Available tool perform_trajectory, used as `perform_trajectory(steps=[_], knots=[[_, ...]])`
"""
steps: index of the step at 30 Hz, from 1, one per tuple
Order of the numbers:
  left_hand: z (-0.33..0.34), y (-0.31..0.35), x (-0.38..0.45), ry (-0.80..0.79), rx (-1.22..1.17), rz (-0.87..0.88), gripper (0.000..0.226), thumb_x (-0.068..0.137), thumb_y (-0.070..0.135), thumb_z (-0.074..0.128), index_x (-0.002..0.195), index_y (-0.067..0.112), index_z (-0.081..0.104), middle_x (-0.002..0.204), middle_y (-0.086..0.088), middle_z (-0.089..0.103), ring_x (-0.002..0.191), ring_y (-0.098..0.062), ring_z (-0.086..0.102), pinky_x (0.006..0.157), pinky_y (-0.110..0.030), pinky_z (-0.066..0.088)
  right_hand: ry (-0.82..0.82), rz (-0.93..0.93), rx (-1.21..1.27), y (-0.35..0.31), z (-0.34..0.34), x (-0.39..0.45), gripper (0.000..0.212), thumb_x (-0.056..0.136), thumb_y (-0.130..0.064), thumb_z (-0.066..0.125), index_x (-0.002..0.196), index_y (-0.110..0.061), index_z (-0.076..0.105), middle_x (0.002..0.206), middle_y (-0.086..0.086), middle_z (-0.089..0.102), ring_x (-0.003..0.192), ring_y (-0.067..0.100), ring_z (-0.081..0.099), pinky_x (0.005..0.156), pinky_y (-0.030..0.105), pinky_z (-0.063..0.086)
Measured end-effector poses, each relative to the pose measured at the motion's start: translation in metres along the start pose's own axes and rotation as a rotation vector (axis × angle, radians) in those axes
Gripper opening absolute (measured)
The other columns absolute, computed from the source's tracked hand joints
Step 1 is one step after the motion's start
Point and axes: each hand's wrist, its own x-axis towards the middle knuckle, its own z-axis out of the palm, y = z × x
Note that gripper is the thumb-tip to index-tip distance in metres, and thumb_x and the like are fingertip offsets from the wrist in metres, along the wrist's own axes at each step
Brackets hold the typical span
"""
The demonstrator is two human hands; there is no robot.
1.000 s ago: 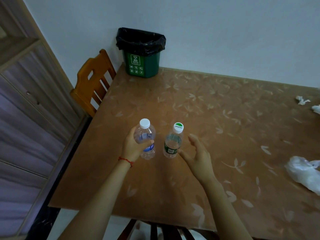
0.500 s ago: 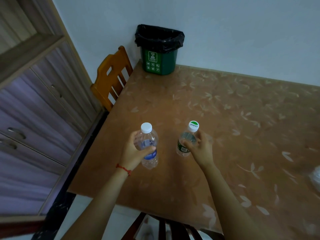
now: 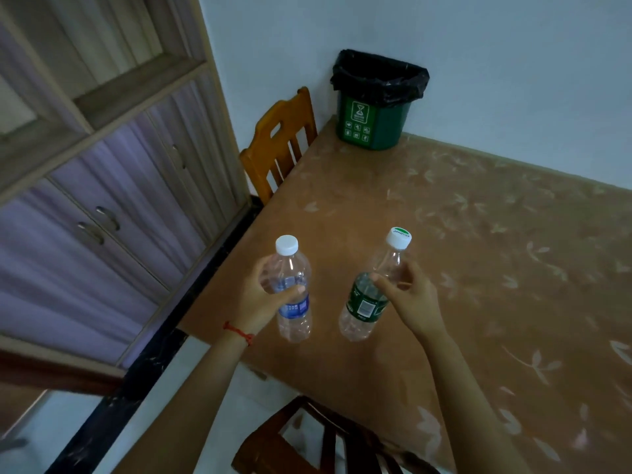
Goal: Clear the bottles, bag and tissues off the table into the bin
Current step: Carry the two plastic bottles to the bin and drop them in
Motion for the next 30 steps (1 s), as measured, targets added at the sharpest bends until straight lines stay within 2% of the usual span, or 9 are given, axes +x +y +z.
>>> perform_trajectory(steps=[3,5,7,9,14,19,24,27,30], knots=[[-0.023,-0.004,-0.014,0.073,-0.018,-0.003,0.057,0.067,0.012,0.08,0.114,0.028,0.052,0.106,0.012,0.06,0.098,-0.005,0.057,0.069,-0.011,0.049,-0.066,-0.042,0.018,-0.015,0.014,-0.005,0.037,0.074,-0.031,0.074,0.105,-0.016,0.06,0.092,0.0,0.066,0.086,0.016,0.062,0.073,0.021,0.046],[-0.041,-0.007,-0.024,0.137,-0.008,-0.023,0.059,0.058,0.031,0.083,0.107,0.043,0.052,0.109,0.01,0.062,0.101,-0.008,0.059,0.077,-0.024,0.052,-0.123,-0.069,0.036,-0.026,0.027,-0.008,0.035,0.075,-0.029,0.073,0.105,-0.017,0.06,0.092,0.0,0.066,0.086,0.016,0.062,0.072,0.02,0.046],[-0.059,-0.009,-0.036,0.203,-0.024,-0.042,0.06,0.058,0.033,0.082,0.11,0.037,0.054,0.113,0.001,0.064,0.104,-0.017,0.06,0.084,-0.037,0.053,-0.176,-0.092,0.045,-0.036,0.041,-0.012,0.034,0.075,-0.029,0.073,0.105,-0.018,0.06,0.09,-0.003,0.066,0.085,0.015,0.062,0.071,0.018,0.045],[-0.076,-0.012,-0.047,0.279,-0.057,-0.054,0.055,0.067,0.014,0.079,0.115,0.023,0.054,0.113,-0.004,0.063,0.106,-0.022,0.06,0.087,-0.042,0.052,-0.225,-0.114,0.053,-0.047,0.058,-0.017,0.036,0.075,-0.029,0.073,0.108,-0.019,0.059,0.089,-0.009,0.064,0.084,0.012,0.061,0.069,0.016,0.044],[-0.125,-0.021,-0.079,0.424,-0.052,-0.034,0.054,0.07,0.001,0.075,0.117,0.012,0.051,0.105,-0.003,0.061,0.098,-0.021,0.059,0.085,-0.037,0.051,-0.348,-0.176,0.032,-0.077,0.104,-0.037,0.043,0.075,-0.031,0.073,0.112,-0.016,0.058,0.088,-0.012,0.063,0.081,0.005,0.06,0.063,0.012,0.042],[-0.184,-0.046,-0.117,0.532,-0.021,-0.045,0.054,0.07,0.007,0.076,0.118,0.008,0.051,0.109,-0.005,0.061,0.097,-0.019,0.06,0.086,-0.034,0.05,-0.475,-0.242,0.018,-0.105,0.158,-0.069,0.045,0.075,-0.031,0.073,0.115,-0.018,0.058,0.095,-0.01,0.066,0.084,0.001,0.06,0.063,0.007,0.045],[-0.244,-0.073,-0.155,0.588,-0.003,-0.078,0.054,0.069,0.009,0.077,0.115,0.017,0.05,0.109,-0.004,0.061,0.102,-0.022,0.059,0.09,-0.034,0.048,-0.566,-0.253,0.024,-0.13,0.215,-0.114,0.044,0.074,-0.031,0.074,0.115,-0.024,0.058,0.096,-0.013,0.067,0.087,-0.001,0.062,0.07,0.012,0.046],[-0.281,-0.091,-0.178,0.629,0.013,-0.101,0.06,0.069,0.011,0.078,0.122,0.011,0.05,0.116,-0.007,0.061,0.105,-0.022,0.059,0.092,-0.037,0.049,-0.618,-0.255,0.013,-0.139,0.254,-0.14,0.049,0.07,-0.038,0.075,0.115,-0.028,0.058,0.1,-0.01,0.069,0.093,0.007,0.064,0.081,0.024,0.05],[-0.317,-0.104,-0.205,0.684,0.041,-0.133,0.062,0.072,0.015,0.076,0.127,0.011,0.048,0.12,-0.003,0.058,0.102,-0.016,0.055,0.085,-0.028,0.046,-0.684,-0.269,-0.025,-0.152,0.293,-0.166,0.052,0.072,-0.033,0.075,0.119,-0.023,0.056,0.104,-0.004,0.067,0.097,0.011,0.062,0.082,0.021,0.047]])
